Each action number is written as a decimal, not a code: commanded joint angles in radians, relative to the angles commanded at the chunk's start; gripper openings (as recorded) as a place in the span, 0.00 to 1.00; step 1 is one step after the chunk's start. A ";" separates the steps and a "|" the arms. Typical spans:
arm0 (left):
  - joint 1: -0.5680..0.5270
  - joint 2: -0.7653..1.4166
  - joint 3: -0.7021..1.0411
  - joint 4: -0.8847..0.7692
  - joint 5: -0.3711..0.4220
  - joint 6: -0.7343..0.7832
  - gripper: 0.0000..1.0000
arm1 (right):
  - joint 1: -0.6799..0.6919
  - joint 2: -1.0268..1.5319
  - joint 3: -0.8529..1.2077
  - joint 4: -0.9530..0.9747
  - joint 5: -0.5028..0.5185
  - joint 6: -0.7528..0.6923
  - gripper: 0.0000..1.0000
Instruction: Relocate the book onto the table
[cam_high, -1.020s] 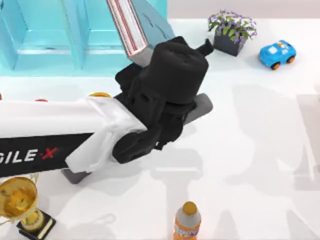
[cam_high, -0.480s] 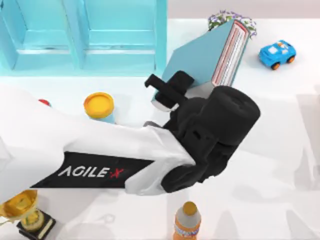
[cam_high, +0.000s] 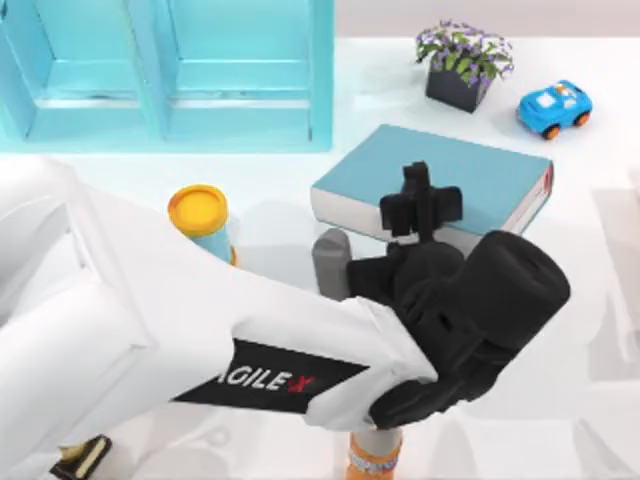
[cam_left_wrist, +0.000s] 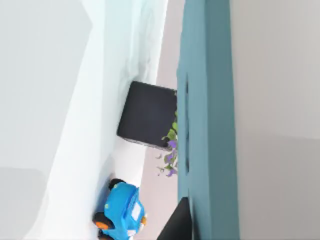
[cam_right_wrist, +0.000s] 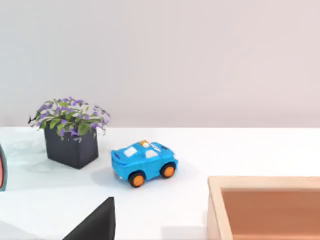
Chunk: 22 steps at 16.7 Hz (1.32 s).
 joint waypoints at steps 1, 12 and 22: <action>-0.006 0.009 0.003 0.003 -0.006 0.050 0.00 | 0.000 0.000 0.000 0.000 0.000 0.000 1.00; -0.018 0.020 0.000 0.001 -0.018 0.133 0.00 | 0.000 0.000 0.000 0.000 0.000 0.000 1.00; -0.024 0.079 -0.009 0.068 -0.024 0.139 0.00 | 0.000 0.000 0.000 0.000 0.000 0.000 1.00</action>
